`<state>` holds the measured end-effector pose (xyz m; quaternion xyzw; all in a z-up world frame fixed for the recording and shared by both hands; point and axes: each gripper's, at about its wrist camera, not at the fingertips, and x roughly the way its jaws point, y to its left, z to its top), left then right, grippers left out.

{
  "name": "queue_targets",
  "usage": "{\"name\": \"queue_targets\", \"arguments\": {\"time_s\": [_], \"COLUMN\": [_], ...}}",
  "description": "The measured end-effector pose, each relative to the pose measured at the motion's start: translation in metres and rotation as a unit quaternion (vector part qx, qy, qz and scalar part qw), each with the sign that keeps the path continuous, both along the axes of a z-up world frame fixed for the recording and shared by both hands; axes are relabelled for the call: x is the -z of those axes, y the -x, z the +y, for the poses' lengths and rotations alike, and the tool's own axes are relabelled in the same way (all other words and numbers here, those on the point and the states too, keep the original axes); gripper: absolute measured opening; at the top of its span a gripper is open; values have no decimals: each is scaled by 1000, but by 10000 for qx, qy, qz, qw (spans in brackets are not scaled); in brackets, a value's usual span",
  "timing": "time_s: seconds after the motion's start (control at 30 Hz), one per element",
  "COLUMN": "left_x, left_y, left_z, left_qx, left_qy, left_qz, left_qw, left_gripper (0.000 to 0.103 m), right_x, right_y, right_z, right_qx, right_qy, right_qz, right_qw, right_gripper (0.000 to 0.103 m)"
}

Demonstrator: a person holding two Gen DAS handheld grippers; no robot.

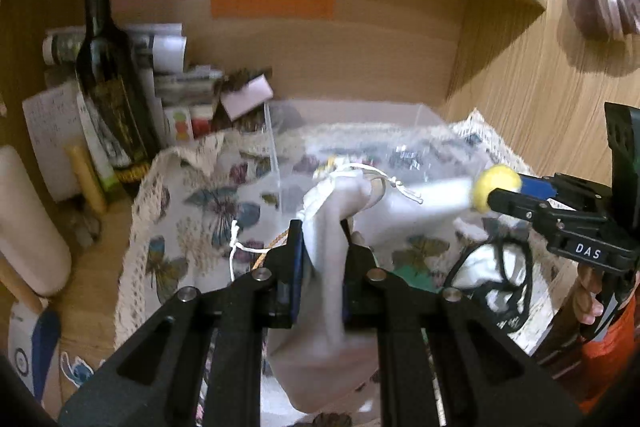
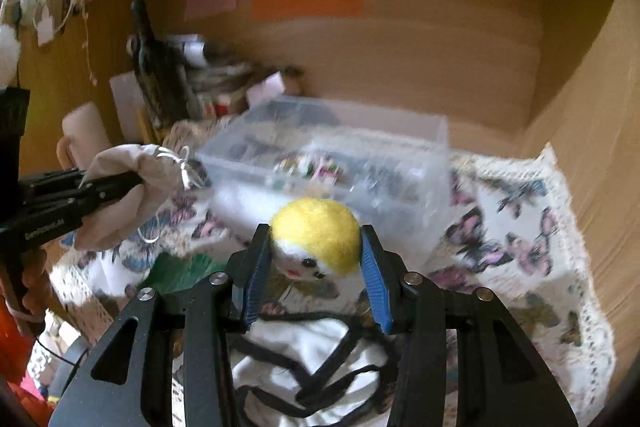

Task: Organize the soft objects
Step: 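Carry the cloth and ball into the clear box and open both grippers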

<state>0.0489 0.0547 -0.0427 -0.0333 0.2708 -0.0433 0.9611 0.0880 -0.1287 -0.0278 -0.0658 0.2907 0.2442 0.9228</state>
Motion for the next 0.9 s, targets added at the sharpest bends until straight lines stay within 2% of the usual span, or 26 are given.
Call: {"name": "queue_targets", "arguments": {"time_s": [0.13,0.27,0.43,0.63,0.9], "left_x": [-18,-36,-54,-58,-32], "left_y": [-3,-13,-32,-68,-118], "left_z": [-1,0,-7,-16,-29], "left_qx": [-163,-148,-223,-44,143], "left_qy": [-46,43,-180,-216,-402], "left_qz": [-390,-548,-850,-706,-15], "left_qw": [9991,9984,9960,9973,9991], "left_gripper": [14,14,14,14,14], "right_x": [-19,-33,-43,-43,-28], "right_y": [-6,-15,-29,-50,-84], "right_z": [-11,-19,-21,-10,11], "right_qx": [150,288,401,399,409], "right_qy": [-188,-283,-265,-105,228], "right_qz": [-203,-337,-456,-428,-26], "right_qw": [9995,9986,9978,9982,9989], "right_gripper": [40,40,40,40,40]}}
